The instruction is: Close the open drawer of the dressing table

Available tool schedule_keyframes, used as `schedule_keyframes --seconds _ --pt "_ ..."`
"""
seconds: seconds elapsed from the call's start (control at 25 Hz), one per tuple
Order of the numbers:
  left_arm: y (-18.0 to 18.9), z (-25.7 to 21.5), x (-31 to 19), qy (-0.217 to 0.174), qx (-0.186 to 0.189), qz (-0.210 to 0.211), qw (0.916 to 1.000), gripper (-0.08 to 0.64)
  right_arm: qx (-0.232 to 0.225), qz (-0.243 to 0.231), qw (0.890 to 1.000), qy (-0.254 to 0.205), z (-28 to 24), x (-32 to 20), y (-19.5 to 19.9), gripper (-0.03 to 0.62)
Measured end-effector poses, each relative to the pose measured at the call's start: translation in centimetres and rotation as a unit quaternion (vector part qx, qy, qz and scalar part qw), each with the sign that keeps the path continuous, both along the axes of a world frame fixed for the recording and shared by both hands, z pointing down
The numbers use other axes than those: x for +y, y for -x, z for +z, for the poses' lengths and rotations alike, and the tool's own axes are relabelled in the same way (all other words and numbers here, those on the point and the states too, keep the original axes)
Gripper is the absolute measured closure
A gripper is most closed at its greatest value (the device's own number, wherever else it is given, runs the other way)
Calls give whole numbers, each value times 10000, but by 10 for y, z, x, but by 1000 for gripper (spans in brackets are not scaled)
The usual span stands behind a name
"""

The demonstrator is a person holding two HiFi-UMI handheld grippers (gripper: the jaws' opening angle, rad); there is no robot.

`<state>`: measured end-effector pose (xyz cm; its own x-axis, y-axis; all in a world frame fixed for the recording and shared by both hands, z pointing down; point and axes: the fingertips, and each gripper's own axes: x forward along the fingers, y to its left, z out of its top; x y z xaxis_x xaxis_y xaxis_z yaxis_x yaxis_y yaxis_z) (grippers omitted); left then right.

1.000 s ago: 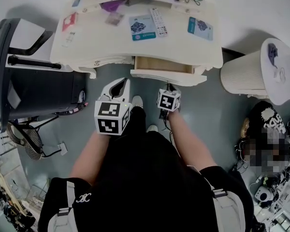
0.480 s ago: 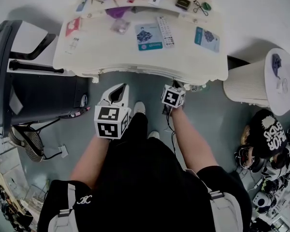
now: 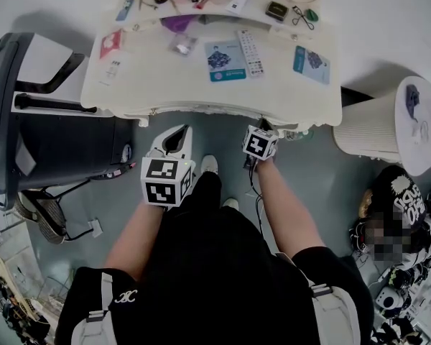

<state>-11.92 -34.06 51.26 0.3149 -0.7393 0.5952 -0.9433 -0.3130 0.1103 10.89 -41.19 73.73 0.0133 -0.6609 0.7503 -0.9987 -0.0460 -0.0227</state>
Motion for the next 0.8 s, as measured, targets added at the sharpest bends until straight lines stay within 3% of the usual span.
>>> schedule_keyframes --seconds 0.24,0.48,0.64,0.8 --pt "-14 -5 -4 -100 106 125 9998 558 -266 -165 9989 -340 -20 18 2 581" --pt "-42 -18 -5 -282 275 313 9987 558 -447 -293 9938 -973 -79 35 -7 581" --pt "-64 -32 1 -470 399 410 9973 558 -456 -332 9862 -1557 -134 42 -19 581" --pt "-84 -43 9 -582 476 472 9961 558 -546 -384 9711 -2291 -203 49 -28 581"
